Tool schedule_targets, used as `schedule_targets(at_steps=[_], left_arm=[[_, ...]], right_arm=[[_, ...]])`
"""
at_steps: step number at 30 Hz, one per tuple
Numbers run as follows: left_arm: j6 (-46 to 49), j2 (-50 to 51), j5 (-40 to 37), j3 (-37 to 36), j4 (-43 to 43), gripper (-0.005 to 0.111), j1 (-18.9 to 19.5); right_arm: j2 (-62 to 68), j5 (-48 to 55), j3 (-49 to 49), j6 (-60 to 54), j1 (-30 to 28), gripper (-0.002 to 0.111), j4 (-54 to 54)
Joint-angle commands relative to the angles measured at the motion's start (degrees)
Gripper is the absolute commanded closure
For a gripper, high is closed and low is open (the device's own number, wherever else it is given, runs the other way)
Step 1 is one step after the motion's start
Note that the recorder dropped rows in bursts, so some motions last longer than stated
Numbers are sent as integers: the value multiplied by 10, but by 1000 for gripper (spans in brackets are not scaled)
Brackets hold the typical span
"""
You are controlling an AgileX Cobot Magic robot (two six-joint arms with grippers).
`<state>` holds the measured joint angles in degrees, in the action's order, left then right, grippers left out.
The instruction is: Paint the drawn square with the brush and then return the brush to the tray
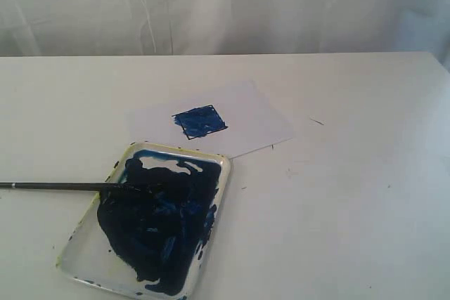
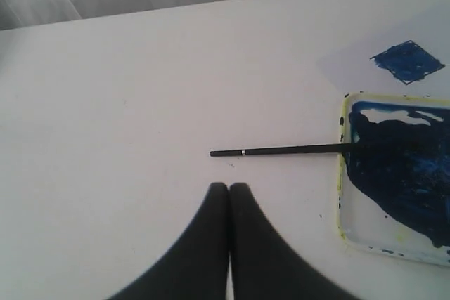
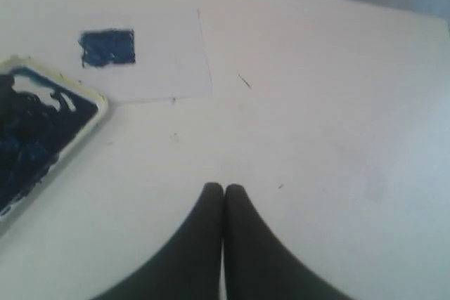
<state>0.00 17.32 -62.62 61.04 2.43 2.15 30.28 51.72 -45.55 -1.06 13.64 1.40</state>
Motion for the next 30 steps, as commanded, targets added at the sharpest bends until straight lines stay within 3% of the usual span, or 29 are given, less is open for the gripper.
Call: schedule_targets(at_steps=[1, 10, 14, 17, 23, 27, 30], left_arm=[[0, -57, -21, -4, -6, 107, -2], [0, -173, -44, -4, -6, 107, -2], [0, -173, -64, -5, -4, 107, -2], [0, -173, -37, -30, -4, 107, -2], [0, -173, 53, -134, -4, 107, -2], [0, -173, 208, -286, -11, 107, -2], [0, -173, 292, -371, -69, 107, -2]], right_arm=[[-87, -24, 32, 20, -4, 108, 1], [-229, -68, 78, 17, -4, 108, -14], [-281, -107, 97, 17, -4, 108, -21], [-303, -121, 111, 17, -4, 108, -21], [-303, -188, 153, 21, -4, 108, -21], [-303, -355, 239, 33, -4, 108, -25], [-303, -451, 301, 33, -4, 108, -48]])
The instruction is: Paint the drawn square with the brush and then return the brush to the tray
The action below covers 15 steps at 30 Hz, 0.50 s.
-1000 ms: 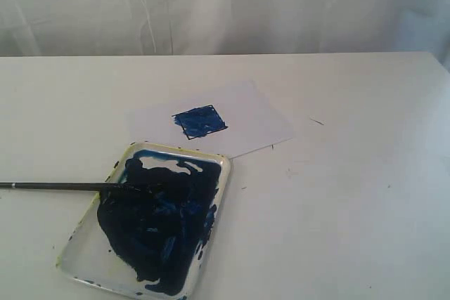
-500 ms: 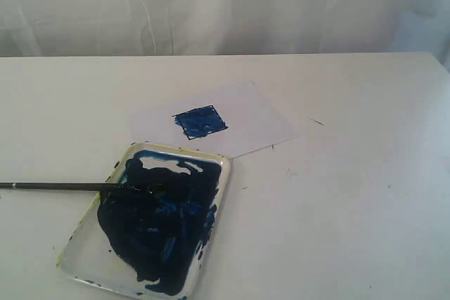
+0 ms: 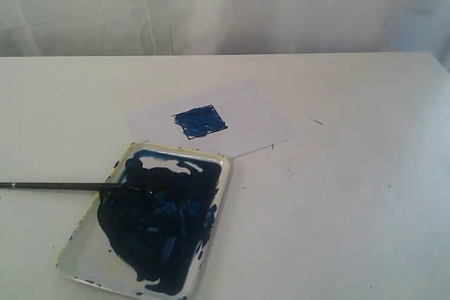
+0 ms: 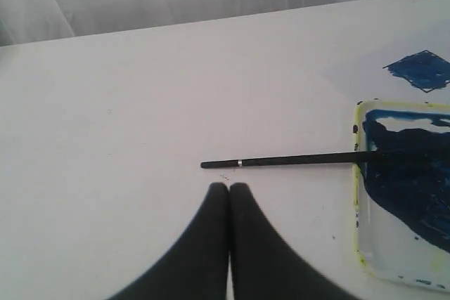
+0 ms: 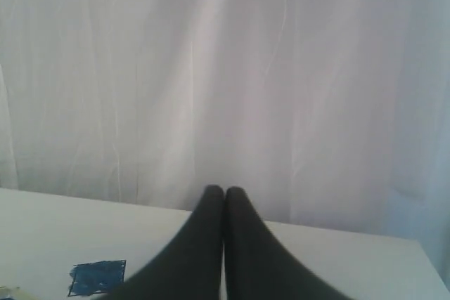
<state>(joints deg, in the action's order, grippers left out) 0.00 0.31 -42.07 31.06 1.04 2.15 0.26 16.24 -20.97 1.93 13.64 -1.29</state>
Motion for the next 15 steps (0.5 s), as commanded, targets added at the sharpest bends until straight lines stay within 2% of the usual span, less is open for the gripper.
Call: schedule_targets(at_steps=[1, 5, 9, 11, 13, 15], left_arm=[[0, -3, 132, -107, -69, 107, -2], [0, -3, 259, -195, -72, 107, -2], [0, -3, 352, -255, -50, 107, -2], [0, -3, 413, -295, -50, 107, -2], [7, -3, 443, -311, -49, 107, -2], [34, -3, 411, -311, -44, 107, -2]], right_arm=[[-3, -143, 89, -9, -4, 108, -23], [-3, -197, 164, -97, -4, 108, -23], [-3, -213, 210, -85, -4, 108, -15], [-3, -188, 210, -66, -4, 108, 7], [-3, -167, 210, -57, -4, 108, 8], [-3, -148, 210, -57, -4, 108, 8]])
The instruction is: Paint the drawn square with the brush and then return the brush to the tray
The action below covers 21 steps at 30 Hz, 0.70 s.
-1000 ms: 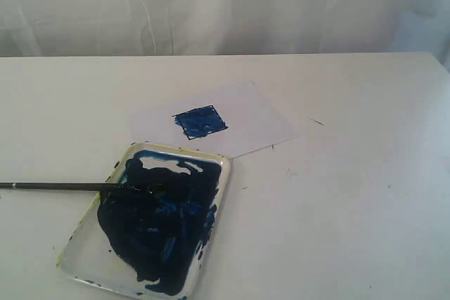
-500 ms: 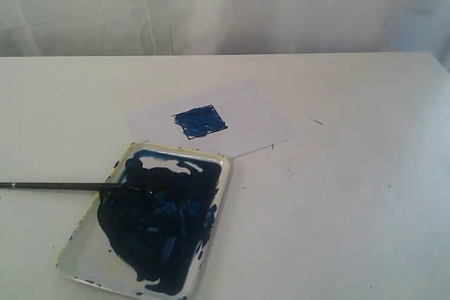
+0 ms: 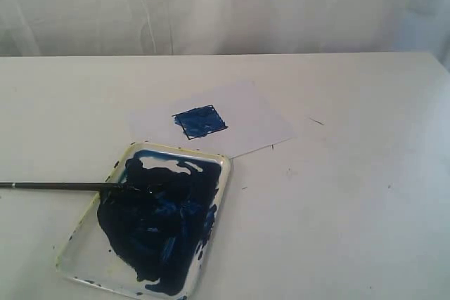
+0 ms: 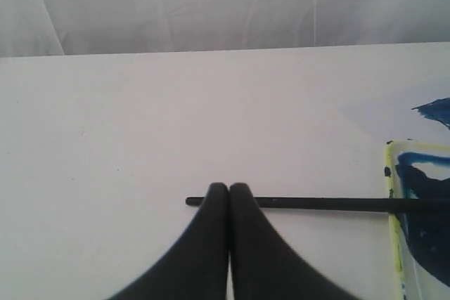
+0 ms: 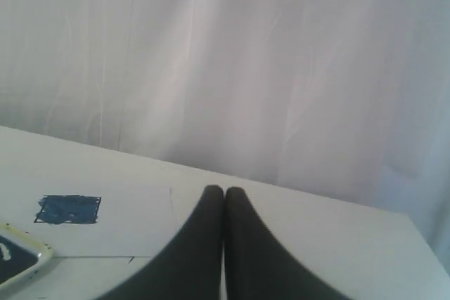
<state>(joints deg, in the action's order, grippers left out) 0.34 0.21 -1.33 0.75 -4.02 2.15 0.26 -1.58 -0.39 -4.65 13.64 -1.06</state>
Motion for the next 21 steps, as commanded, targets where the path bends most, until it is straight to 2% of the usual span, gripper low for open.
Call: schedule_targets(at_steps=[1, 7, 21], left_arm=[[47, -2, 1, -7, 7, 107, -2], [76, -2, -57, -7, 7, 107, -2], [72, -2, -70, -7, 7, 107, -2]], right_arm=[[-3, 38, 4, 9, -4, 108, 6], [-3, 120, 4, 13, -4, 108, 11], [-3, 118, 4, 39, -4, 108, 11]])
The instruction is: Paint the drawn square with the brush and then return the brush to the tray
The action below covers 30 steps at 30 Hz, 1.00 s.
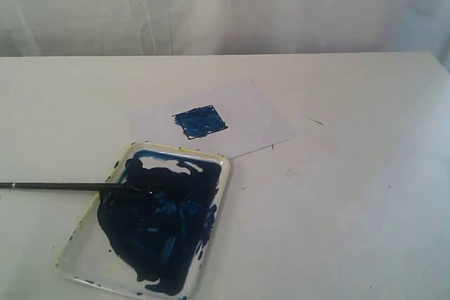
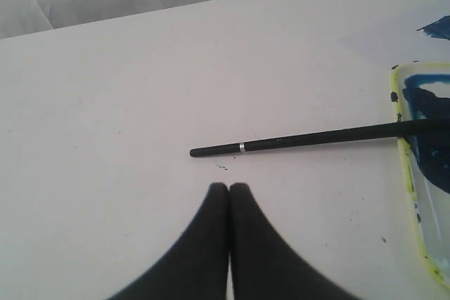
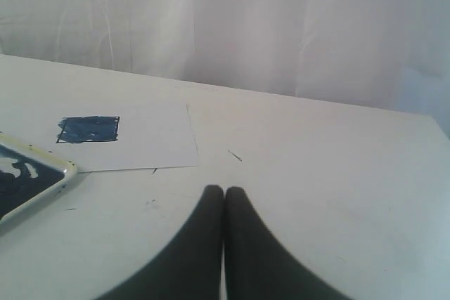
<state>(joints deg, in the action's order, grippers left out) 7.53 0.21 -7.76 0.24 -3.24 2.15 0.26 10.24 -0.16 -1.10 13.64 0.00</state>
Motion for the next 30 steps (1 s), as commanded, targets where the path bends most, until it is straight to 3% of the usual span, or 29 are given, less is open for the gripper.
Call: schedule_targets(at_steps=[1, 7, 19, 30], left_arm=[[0, -2, -8, -2, -1, 107, -2], [-2, -2, -10, -2, -1, 107, -2], [-2, -2, -10, -2, -1, 107, -2], [-2, -2, -9, -2, -1, 107, -2]], right_arm=[[-3, -1, 2, 3, -4, 108, 0], [-3, -4, 2, 3, -10, 108, 0], [-3, -4, 2, 3, -105, 108, 0], [-3, -4, 2, 3, -110, 108, 0]])
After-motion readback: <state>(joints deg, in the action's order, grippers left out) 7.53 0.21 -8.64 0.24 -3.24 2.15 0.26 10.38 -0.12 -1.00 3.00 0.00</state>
